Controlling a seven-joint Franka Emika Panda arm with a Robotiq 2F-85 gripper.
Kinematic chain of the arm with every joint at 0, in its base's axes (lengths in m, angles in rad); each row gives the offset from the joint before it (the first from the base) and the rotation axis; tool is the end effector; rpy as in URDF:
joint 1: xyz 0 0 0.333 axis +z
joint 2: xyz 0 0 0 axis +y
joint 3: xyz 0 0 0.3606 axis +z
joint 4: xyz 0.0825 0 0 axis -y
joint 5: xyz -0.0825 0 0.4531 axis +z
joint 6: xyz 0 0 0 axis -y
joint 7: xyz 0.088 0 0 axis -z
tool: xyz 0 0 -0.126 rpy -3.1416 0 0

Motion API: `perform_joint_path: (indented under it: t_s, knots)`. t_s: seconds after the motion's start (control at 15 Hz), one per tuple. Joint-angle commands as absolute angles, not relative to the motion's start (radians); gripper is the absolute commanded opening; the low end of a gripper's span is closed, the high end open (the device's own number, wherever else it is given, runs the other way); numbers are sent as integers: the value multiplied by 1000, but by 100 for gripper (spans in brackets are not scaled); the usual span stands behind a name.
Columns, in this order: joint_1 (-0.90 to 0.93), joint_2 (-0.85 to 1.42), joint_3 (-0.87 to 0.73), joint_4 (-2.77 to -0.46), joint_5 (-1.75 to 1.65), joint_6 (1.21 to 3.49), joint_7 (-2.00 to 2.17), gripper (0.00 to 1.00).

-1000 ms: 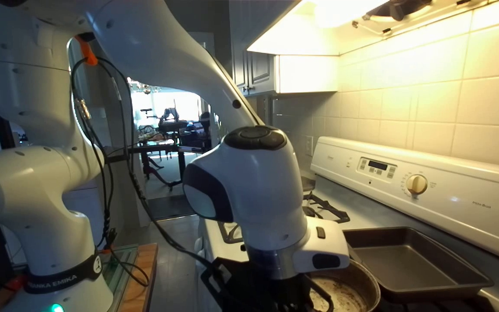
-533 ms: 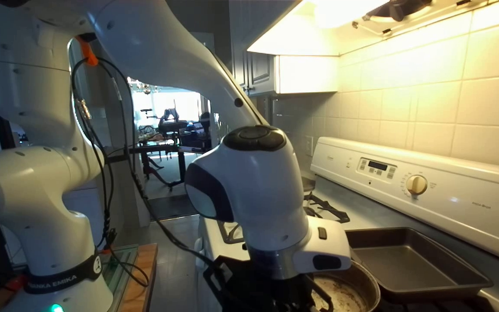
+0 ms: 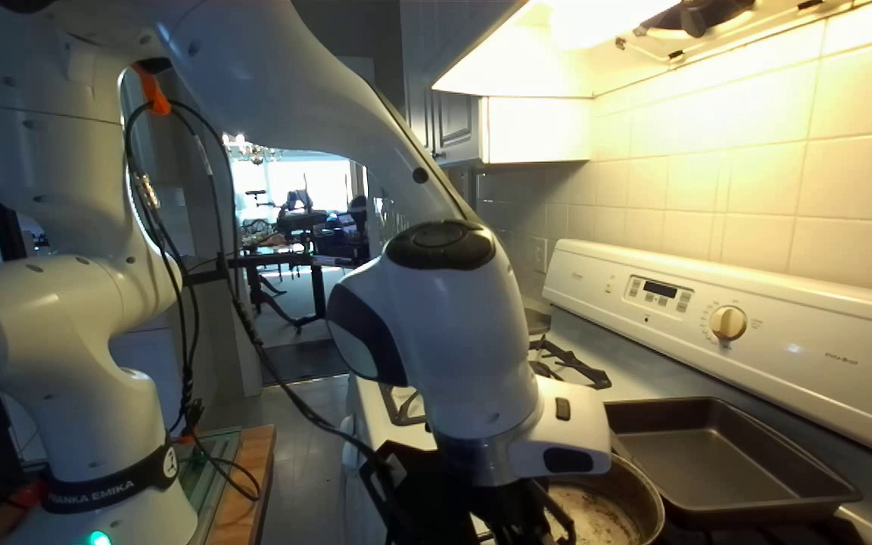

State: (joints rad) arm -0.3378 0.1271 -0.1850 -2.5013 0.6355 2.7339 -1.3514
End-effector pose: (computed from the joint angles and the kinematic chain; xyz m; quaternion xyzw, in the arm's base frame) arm 0.4383 -0.2762 0.2086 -0.9820 -0.1277 -0.1354 0.0321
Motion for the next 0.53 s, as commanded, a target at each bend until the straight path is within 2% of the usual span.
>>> perform_joint_path:
  t_s: [0.0,0.2,0.47]
  knots:
    - [-348,130,-174,-2484,697,2714,-1382,35]
    - [-347,131,-171,-2482,724,2719,-1391,13]
    - [-348,132,-174,-2482,732,2714,-1396,11]
